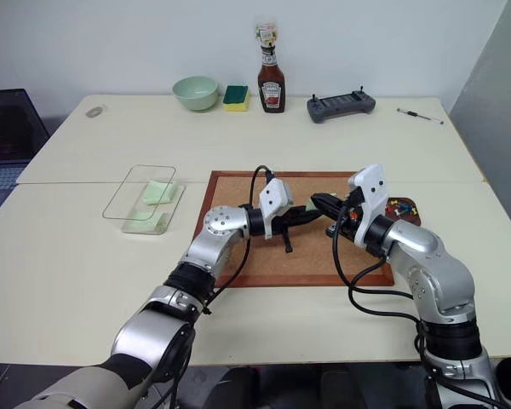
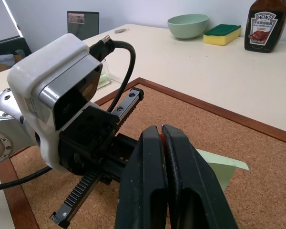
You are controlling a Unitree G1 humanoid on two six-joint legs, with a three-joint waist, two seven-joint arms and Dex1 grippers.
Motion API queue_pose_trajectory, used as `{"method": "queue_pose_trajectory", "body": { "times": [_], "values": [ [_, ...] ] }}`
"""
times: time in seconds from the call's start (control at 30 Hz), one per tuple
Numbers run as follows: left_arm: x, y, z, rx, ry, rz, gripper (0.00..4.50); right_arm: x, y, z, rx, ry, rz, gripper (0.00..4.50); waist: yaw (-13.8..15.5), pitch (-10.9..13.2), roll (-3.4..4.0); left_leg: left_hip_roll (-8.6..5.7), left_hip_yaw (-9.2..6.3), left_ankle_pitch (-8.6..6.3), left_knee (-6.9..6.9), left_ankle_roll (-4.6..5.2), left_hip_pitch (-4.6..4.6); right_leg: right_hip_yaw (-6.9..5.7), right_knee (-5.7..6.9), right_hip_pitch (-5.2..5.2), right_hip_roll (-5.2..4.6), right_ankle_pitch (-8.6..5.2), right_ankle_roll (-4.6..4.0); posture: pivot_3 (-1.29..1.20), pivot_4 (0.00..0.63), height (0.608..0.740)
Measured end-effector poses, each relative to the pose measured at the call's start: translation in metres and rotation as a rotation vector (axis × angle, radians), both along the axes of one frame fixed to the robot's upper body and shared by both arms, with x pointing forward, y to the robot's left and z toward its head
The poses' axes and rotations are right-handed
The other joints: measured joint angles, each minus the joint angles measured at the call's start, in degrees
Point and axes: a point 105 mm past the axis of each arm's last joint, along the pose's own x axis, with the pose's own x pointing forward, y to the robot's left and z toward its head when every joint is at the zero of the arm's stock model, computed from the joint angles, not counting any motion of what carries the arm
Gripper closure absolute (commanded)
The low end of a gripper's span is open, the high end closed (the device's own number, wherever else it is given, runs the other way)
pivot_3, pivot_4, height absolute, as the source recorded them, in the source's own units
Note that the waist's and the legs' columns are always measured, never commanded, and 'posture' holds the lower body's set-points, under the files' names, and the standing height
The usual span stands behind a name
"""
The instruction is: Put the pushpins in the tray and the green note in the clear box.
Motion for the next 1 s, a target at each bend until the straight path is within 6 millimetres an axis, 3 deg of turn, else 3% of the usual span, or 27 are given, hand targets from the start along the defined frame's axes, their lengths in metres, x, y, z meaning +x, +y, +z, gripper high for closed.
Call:
{"method": "queue_pose_trajectory", "body": {
  "times": [1.0],
  "values": [
    [0.007,0.008,0.003,-0.035,-0.002,0.081,4.49,0.003,-0.012,0.020,0.148,0.088,-0.023,4.50,0.02,0.00,0.00,0.00,0.00,0.00,0.00,0.00,-0.03,0.00,0.02,-0.02,0.00,0.00,0.00,0.00,0.150,0.740]
  ]
}}
